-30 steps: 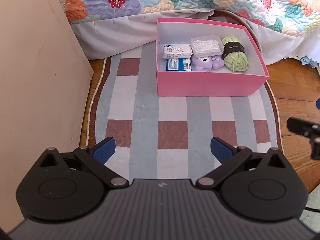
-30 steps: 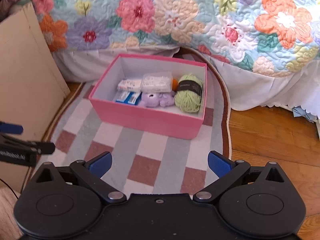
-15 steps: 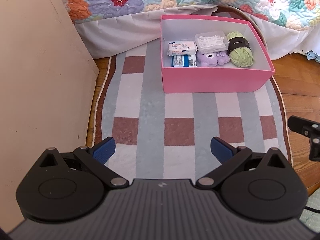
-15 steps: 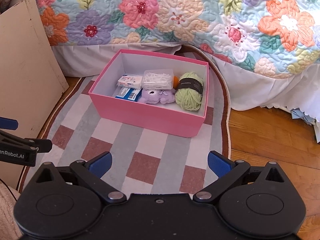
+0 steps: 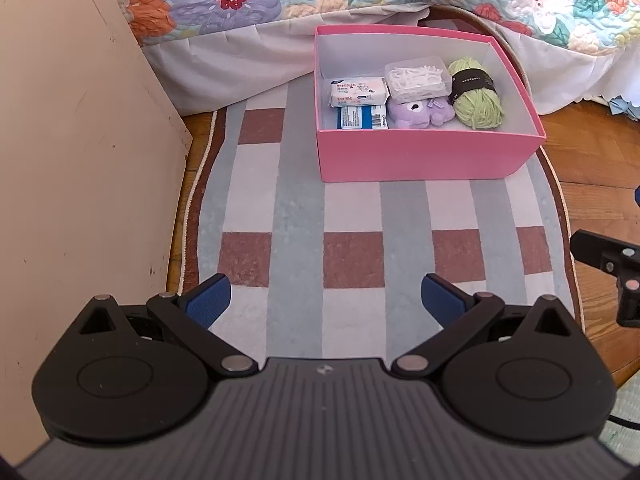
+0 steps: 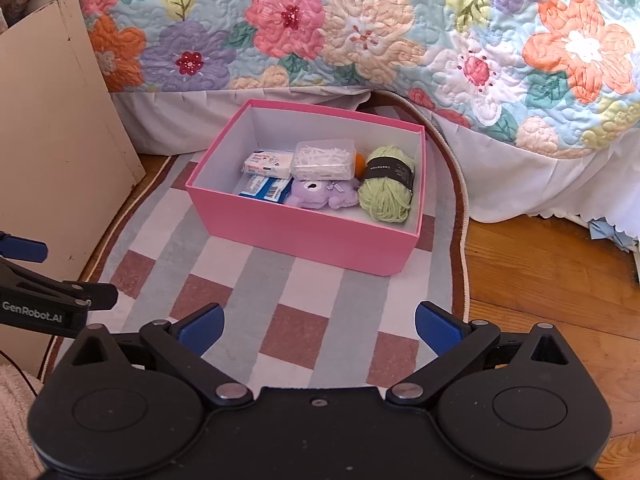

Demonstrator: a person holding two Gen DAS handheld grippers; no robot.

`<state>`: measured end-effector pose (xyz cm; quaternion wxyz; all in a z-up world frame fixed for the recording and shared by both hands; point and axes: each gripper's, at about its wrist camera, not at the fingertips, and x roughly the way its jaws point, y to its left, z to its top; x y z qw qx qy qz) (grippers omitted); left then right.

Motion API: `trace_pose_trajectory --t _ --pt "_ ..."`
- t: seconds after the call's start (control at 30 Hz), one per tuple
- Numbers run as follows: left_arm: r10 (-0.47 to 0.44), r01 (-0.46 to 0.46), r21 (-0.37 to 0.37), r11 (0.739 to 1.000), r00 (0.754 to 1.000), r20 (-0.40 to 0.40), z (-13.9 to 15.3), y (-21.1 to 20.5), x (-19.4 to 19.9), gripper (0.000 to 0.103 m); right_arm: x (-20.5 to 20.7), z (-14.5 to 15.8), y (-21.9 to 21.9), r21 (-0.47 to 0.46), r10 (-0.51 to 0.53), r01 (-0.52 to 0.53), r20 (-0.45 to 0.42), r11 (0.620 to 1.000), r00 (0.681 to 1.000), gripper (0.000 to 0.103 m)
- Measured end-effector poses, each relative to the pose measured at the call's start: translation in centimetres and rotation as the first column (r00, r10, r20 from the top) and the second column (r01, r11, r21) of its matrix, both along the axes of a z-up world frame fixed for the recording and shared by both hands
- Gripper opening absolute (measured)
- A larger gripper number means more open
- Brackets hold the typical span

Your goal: Organize objects

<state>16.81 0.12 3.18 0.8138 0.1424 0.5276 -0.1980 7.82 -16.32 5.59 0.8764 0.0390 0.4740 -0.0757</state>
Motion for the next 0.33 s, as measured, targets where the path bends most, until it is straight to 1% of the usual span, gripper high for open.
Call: trace_pose_trajectory --t 0.33 --pt "-0.002 0.002 -0.002 1.0 1.0 -0.004 0.01 0.09 -0.15 0.103 -0.03 -0.04 -0.12 -0.005 -0.002 0.002 -0.005 1.0 1.0 0.103"
